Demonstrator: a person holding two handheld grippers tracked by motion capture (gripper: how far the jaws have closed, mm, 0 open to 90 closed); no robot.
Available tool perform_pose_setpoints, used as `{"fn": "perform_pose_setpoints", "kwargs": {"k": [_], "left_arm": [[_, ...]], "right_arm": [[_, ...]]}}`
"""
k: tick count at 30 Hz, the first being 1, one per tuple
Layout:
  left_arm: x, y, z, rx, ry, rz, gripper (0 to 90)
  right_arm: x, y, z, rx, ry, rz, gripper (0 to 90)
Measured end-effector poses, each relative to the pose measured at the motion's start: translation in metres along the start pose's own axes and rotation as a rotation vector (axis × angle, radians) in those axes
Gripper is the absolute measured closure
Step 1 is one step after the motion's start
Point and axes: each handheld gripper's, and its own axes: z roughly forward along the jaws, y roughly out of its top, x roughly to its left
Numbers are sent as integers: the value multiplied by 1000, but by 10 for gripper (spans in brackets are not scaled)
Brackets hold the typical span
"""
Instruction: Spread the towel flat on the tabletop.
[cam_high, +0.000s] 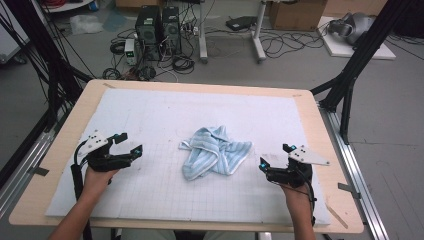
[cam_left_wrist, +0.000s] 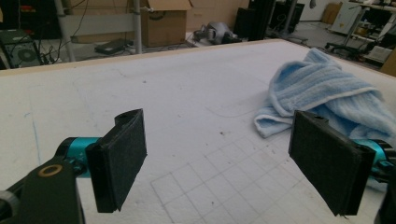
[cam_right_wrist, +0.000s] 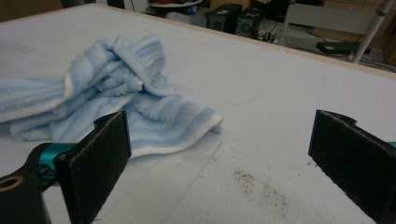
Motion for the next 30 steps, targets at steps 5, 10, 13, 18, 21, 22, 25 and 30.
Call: {"fn": "perform_pose_setpoints", "kwargs": {"k": [5, 10, 13, 18, 21, 22, 25, 30], "left_arm": [[-5, 1, -1, -7, -15, 9, 196], [-9, 5, 1, -2, -59, 10, 223], [-10, 7, 3, 5, -69, 14, 223], [-15, 15, 5, -7, -102, 15, 220], [-17, 20, 6, -10, -125, 19, 223], [-18, 25, 7, -21, -126, 21, 222], [-21, 30, 9, -29, -133, 18, 222], [-33, 40, 24, -9, -192, 21, 228]], "right_arm": [[7, 2, -3, -1, 10, -3, 49], [9, 2, -2, 4, 23, -7, 49], [10, 1, -2, 10, 31, -6, 49], [10, 1, -2, 11, 38, -11, 49], [11, 0, -2, 15, 36, -27, 49], [11, 0, -2, 16, 37, -20, 50], [11, 1, -2, 12, 40, -11, 49], [12, 1, 0, 14, 44, -13, 49]]}}
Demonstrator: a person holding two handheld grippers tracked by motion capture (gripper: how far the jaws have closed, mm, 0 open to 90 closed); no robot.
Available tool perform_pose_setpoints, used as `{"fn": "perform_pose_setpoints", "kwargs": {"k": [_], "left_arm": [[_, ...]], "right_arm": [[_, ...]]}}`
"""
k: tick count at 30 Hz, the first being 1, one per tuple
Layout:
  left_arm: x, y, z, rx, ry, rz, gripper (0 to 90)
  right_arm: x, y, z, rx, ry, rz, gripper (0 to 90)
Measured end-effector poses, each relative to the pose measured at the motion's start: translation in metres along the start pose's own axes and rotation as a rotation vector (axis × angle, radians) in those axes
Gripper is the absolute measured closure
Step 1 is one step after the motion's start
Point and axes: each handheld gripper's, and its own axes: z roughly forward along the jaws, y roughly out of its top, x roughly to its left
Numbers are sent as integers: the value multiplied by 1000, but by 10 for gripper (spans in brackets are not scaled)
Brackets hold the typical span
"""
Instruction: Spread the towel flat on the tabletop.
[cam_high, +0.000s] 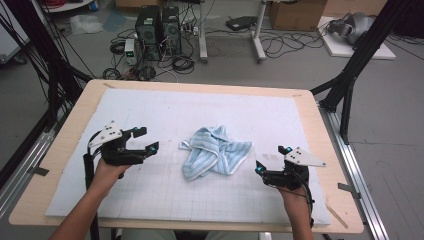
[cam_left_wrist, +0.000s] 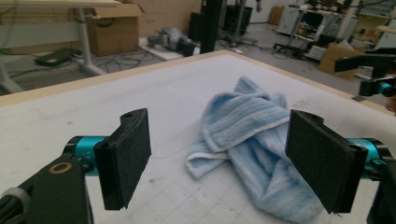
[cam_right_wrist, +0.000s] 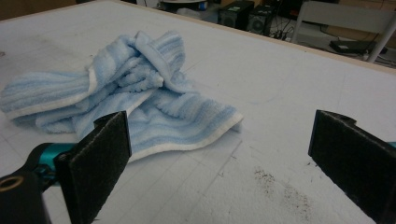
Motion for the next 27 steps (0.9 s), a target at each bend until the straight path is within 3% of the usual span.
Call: {"fn": "perform_pose_setpoints", "kwargs": {"k": [3, 5, 6, 7, 8, 9, 10, 11, 13, 15, 16, 17, 18, 20, 23, 24, 27], "left_arm": [[-13, 7, 26, 47, -64, 10, 235], [-18, 8, 34, 60, -78, 15, 252], [-28, 8, 49, 87, -108, 23, 263], [-28, 8, 49, 87, -108, 23, 268], [-37, 6, 65, 127, -131, 34, 271], [-37, 6, 65, 127, -131, 34, 275], [-43, 1, 81, 178, -156, 36, 282], [-43, 1, 81, 178, -156, 36, 280], [-54, -5, 99, 229, -172, 35, 277], [-57, -6, 104, 237, -172, 40, 249], [-63, -8, 114, 260, -134, 37, 218], [-63, -8, 114, 260, -134, 37, 194], [-68, -9, 124, 298, -74, 39, 199], [-73, -10, 131, 319, -55, 51, 200], [-79, -12, 138, 338, -61, 69, 199], [-84, -16, 144, 365, -76, 103, 199], [-87, -21, 150, 408, -51, 138, 265]], "right_arm": [[0, 0, 1, 8, -1, 1, 50], [0, -1, 1, 10, -3, 1, 50], [0, -1, 1, 12, -7, 1, 50], [-1, -2, 1, 16, -8, 2, 49], [-1, -2, 1, 17, -8, 0, 50], [-1, -2, 1, 17, -8, 0, 50], [-2, -3, 1, 20, -10, 3, 50], [-2, -3, 1, 20, -10, 3, 50], [-2, -4, 1, 22, -9, 7, 50], [-3, -4, 1, 23, -11, 8, 50], [-3, -4, 1, 23, -12, 6, 49], [-3, -4, 2, 22, -13, 1, 50], [-3, -4, 2, 25, -12, 5, 50], [-3, -5, 2, 26, -14, 9, 50], [-4, -5, 2, 24, -16, 6, 50], [-4, -5, 2, 26, -15, 8, 49], [-5, -6, 2, 27, -16, 10, 50]]}}
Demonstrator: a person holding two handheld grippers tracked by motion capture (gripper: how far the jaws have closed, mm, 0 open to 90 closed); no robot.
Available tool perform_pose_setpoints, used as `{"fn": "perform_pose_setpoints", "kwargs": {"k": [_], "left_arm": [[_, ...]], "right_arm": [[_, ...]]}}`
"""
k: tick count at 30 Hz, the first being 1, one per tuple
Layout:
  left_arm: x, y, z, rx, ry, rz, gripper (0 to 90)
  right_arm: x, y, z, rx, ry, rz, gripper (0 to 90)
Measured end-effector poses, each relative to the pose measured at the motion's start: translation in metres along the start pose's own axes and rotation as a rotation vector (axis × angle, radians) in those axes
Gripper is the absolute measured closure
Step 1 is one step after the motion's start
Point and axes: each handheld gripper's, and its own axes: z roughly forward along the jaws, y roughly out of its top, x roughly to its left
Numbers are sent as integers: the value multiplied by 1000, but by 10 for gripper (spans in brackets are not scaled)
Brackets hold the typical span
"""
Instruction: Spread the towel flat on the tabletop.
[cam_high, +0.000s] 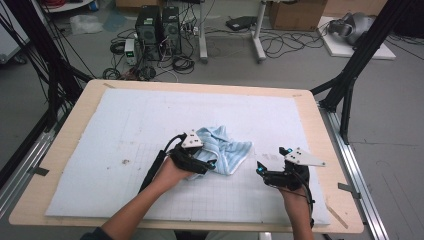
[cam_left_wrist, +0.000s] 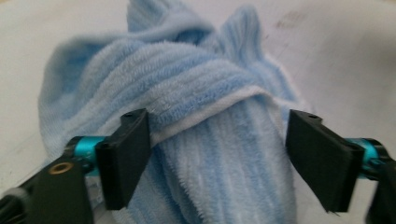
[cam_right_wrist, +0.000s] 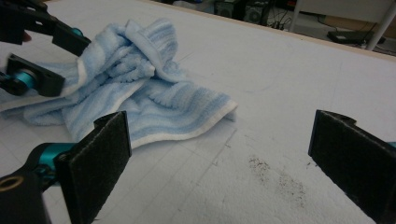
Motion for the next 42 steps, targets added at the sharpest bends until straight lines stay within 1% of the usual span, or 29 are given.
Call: {"fn": "perform_pose_setpoints", "kwargs": {"k": [1, 3, 5, 6, 7, 8, 9, 10, 11, 12, 13, 14, 15, 16, 17, 18, 19, 20, 22, 23, 24, 26, 28, 30, 32, 34, 38, 40, 42], "left_arm": [[0, -2, 3, 18, -4, 5, 304], [2, -2, 2, 18, -9, 8, 408], [5, -2, -1, 11, -24, 18, 587], [5, -2, -1, 11, -24, 18, 646], [8, -2, -5, -19, -47, 7, 701], [8, -2, -5, -19, -47, 7, 733], [13, -2, -11, -71, -65, -27, 751], [13, -2, -11, -71, -65, -27, 758], [18, -2, -19, -128, -73, -66, 766], [18, -2, -19, -128, -73, -66, 769], [25, -3, -28, -179, -81, -117, 771], [25, -3, -28, -179, -81, -117, 774], [34, -4, -37, -233, -75, -163, 776], [34, -4, -37, -233, -75, -163, 778], [42, -6, -47, -279, -65, -203, 779], [42, -6, -47, -279, -65, -203, 780], [50, -8, -58, -311, -38, -216, 781], [50, -8, -58, -311, -38, -216, 781], [58, -12, -67, -327, -23, -236, 781], [67, -18, -78, -351, -5, -258, 781], [67, -18, -78, -351, -5, -258, 781], [74, -23, -87, -362, 21, -265, 781], [82, -30, -99, -373, 44, -282, 781], [85, -33, -102, -372, 53, -286, 781], [89, -39, -107, -364, 72, -287, 781], [94, -49, -114, -335, 108, -276, 781], [99, -61, -120, -330, 129, -290, 781], [102, -71, -125, -325, 140, -292, 781], [103, -76, -128, -327, 142, -295, 781]], "right_arm": [[0, 0, 0, 0, 0, 6, 49], [-1, 0, 0, -3, -1, 2, 50], [0, -1, 0, 1, 0, 7, 49], [0, -1, 0, 1, 0, 7, 50], [0, -1, 0, 2, 1, 6, 49], [0, -1, 0, 2, 1, 6, 49], [0, -1, 1, 7, 2, 11, 50], [0, -1, 1, 7, 3, 10, 50], [1, -1, 1, 8, 3, 8, 49], [1, -1, 1, 8, 3, 8, 49], [1, -1, 1, 4, 1, 3, 50], [1, -1, 1, 10, 4, 8, 50], [2, -1, 2, 9, 6, 10, 50], [2, -1, 2, 9, 6, 10, 50], [3, -1, 3, 11, 3, 9, 50], [3, -1, 3, 11, 3, 9, 50], [4, 0, 5, 13, 0, 10, 50], [4, 0, 5, 13, 0, 10, 50], [7, 1, 9, 26, 11, 8, 50], [11, 1, 15, 46, 28, -1, 49], [14, 2, 19, 54, 37, -5, 50], [16, 3, 22, 60, 46, -15, 50], [24, 7, 30, 65, 73, -28, 50], [27, 7, 32, 71, 85, -33, 50], [34, 8, 38, 89, 111, -52, 58], [38, 8, 40, 100, 127, -63, 70], [44, 9, 43, 106, 144, -75, 74], [51, 10, 48, 120, 186, -98, 151], [59, 11, 53, 131, 211, -122, 160]]}}
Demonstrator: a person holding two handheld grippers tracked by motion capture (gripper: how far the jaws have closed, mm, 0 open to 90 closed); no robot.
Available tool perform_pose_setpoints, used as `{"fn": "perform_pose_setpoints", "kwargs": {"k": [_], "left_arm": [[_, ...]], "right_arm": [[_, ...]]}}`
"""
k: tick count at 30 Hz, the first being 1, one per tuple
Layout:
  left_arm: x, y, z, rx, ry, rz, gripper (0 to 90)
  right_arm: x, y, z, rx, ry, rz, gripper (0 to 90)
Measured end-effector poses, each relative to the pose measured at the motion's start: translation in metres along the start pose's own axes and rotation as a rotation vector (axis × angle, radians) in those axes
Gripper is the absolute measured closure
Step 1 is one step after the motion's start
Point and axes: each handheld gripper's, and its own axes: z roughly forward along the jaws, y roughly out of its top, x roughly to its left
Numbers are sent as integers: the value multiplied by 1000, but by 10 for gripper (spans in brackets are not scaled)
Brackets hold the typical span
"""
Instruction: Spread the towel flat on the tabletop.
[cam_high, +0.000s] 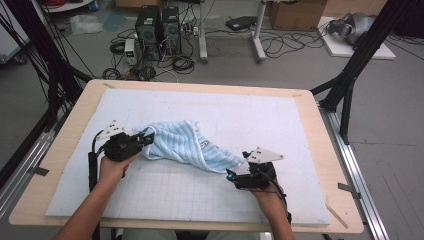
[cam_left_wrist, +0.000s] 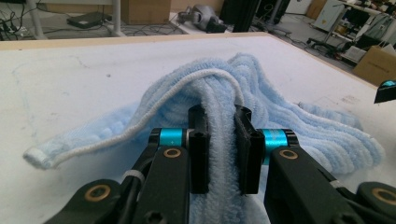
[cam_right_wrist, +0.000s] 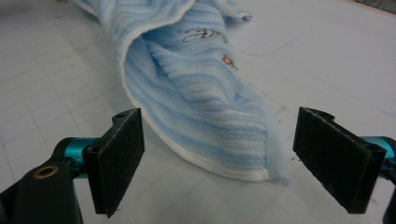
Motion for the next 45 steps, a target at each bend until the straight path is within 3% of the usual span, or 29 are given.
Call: {"fn": "perform_pose_setpoints", "kwargs": {"k": [6, 9, 10, 12, 18, 19, 22, 23, 25, 28, 31, 37, 38, 39, 41, 45], "left_arm": [[1, -1, -3, 4, -6, 31, 781], [-2, -4, -3, 6, -4, 78, 777], [-2, -4, -3, 6, -4, 78, 777], [-1, -8, 0, 30, -2, 87, 774], [-1, -7, -1, 16, -3, 91, 773], [-1, -7, -1, 17, -3, 89, 772], [-1, -7, -1, 14, -3, 87, 771], [0, -7, -1, 15, -4, 84, 771], [1, -7, -2, 18, -1, 84, 771], [2, -7, -2, 17, 3, 80, 770], [1, -7, -2, 6, -4, 74, 771], [-1, -6, -1, -6, -11, 78, 771], [-1, -6, -1, -6, -11, 78, 772], [-2, -6, 0, -4, -24, 80, 773], [-4, -6, 1, -4, -31, 91, 774], [-9, -7, 6, 1, -42, 112, 771]], "right_arm": [[16, 6, 18, 41, 39, -58, 190], [25, 10, 28, 54, 71, -76, 247], [25, 10, 28, 54, 71, -76, 247], [32, 13, 36, 66, 106, -109, 332], [50, 20, 55, 87, 154, -173, 435], [56, 22, 62, 100, 144, -202, 483], [58, 23, 70, 122, 134, -211, 552], [59, 24, 75, 142, 124, -209, 683], [61, 26, 76, 136, 122, -236, 824], [60, 29, 75, 125, 130, -220, 856], [47, 41, 67, 73, 122, -158, 869], [14, 64, 56, 26, 44, -80, 872], [14, 64, 56, 26, 44, -80, 872], [2, 71, 55, 19, 6, -56, 873], [-9, 79, 55, 34, -33, -55, 872], [-27, 90, 62, 61, -83, -49, 872]]}}
